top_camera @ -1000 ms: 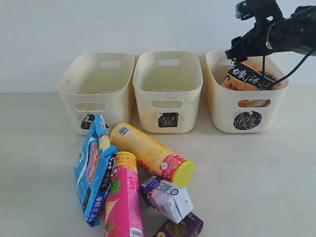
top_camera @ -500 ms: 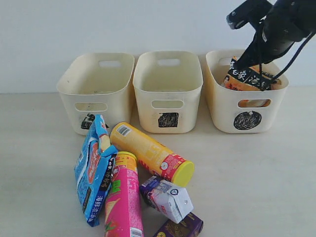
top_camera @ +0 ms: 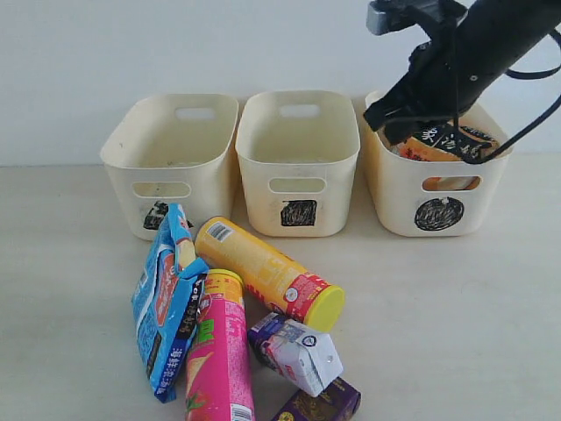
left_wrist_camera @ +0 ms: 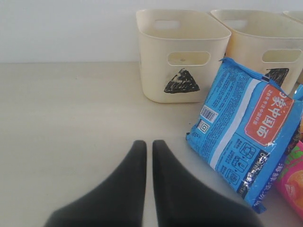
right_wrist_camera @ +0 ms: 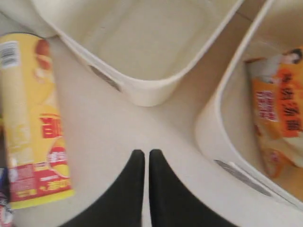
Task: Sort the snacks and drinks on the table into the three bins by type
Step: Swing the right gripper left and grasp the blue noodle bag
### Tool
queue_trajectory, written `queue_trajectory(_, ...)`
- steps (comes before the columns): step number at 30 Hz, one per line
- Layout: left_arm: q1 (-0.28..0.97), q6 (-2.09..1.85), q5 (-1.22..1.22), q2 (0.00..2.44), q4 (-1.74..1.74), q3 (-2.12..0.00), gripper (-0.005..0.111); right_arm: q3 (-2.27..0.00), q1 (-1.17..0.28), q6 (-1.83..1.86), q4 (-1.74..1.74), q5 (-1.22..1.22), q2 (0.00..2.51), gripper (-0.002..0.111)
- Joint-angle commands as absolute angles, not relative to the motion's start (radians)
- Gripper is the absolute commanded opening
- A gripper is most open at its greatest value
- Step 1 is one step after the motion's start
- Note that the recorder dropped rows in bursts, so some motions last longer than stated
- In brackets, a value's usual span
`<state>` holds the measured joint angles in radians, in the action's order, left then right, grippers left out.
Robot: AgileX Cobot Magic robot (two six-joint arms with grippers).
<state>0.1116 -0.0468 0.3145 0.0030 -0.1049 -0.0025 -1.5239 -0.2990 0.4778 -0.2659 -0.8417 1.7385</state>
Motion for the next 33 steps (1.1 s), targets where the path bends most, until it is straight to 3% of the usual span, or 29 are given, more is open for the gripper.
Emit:
queue_trajectory(1,0.109,-0.048,0.307,0.0,-0.108,0.0,0.004,-1.455,-0.363,0.568,-0.377,-0.817,1.706,0.0)
queue_trajectory(8,0.109,-0.048,0.307,0.0,-0.108,0.0,0.004,-1.391,-0.506,0.566,-0.433,-0.724,1.706,0.0)
queue_trajectory(11,0.109,-0.048,0.307,0.0,-0.108,0.0,0.004,-1.391,-0.565,0.566,-0.487,-0.708,1.708,0.008)
queue_trajectory(14,0.109,-0.048,0.307,0.0,-0.108,0.0,0.004,-1.391,-0.627,0.566,-0.523,-0.676,1.708,0.03)
queue_trajectory(17,0.109,-0.048,0.307,0.0,-0.108,0.0,0.004,-1.39,-0.689,0.566,-0.517,-0.62,1.71,0.063)
queue_trajectory(19,0.109,-0.048,0.307,0.0,-0.108,0.0,0.004,-1.39,-0.725,0.562,-0.517,-0.593,1.72,0.078)
queue_trajectory(25,0.109,-0.048,0.307,0.0,-0.108,0.0,0.004,-1.417,-0.787,0.53,-0.499,-0.515,1.817,0.078)
queue_trajectory(33,0.109,-0.048,0.307,0.0,-0.108,0.0,0.004,-1.611,-0.791,0.336,-0.33,-0.637,1.981,0.078)
